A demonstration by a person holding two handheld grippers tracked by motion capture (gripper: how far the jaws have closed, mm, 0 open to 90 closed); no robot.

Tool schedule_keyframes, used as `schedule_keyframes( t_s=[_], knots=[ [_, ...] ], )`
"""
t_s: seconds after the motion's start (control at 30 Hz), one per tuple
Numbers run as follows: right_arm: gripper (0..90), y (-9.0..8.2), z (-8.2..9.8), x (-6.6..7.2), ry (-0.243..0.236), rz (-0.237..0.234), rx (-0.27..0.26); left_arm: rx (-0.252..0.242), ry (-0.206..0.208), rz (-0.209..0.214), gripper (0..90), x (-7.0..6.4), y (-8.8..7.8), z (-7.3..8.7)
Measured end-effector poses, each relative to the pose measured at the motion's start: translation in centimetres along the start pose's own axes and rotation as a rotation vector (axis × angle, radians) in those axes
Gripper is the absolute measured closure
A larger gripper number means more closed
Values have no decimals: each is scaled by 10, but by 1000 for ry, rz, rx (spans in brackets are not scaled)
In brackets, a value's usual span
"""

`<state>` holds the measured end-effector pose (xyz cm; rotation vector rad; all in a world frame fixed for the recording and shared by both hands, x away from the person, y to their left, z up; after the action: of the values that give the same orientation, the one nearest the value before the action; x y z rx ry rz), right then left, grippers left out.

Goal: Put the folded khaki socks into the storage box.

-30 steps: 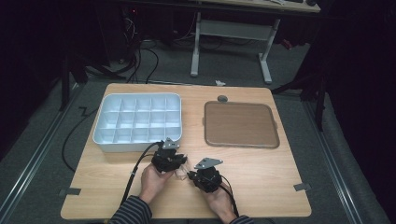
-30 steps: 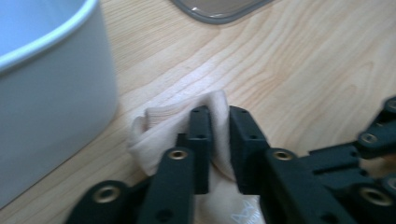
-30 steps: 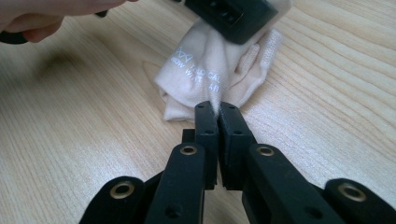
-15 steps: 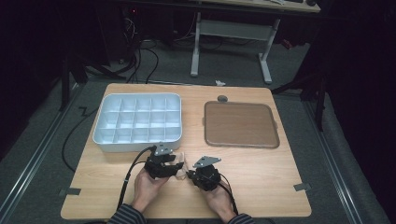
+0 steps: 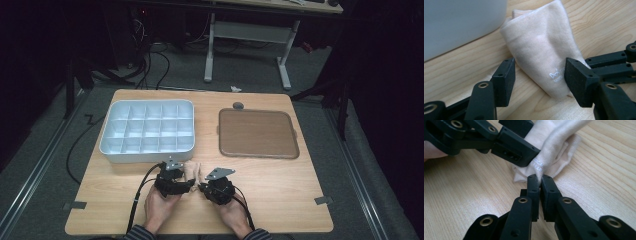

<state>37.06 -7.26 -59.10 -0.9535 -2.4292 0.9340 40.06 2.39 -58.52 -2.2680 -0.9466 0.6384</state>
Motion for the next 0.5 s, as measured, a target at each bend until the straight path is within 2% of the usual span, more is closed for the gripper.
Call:
schedule_keyframes(
  t_s=[0.17,0.37,0.5],
  knots=[
    [765,-1,-2,1,9,-6,-14,-3,5,2,411,2,-3,-1],
    [679,-8,-6,2,16,-9,-56,-49,-48,39,348,5,-9,-8],
    [650,-15,-7,1,18,-6,-78,-58,-72,38,322,7,-10,-11]
  ],
)
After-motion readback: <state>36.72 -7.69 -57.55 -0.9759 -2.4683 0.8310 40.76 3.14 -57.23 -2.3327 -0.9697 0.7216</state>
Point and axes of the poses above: each handheld gripper's, and its own axes: y roughly forward along the jaws, z roughly out of its underside, x roughly to its left, the point moved 9 cm from there along y, roughly forward along the jaws, and after that the axes turned 2 degrees about -x, right-handed, at the moved point
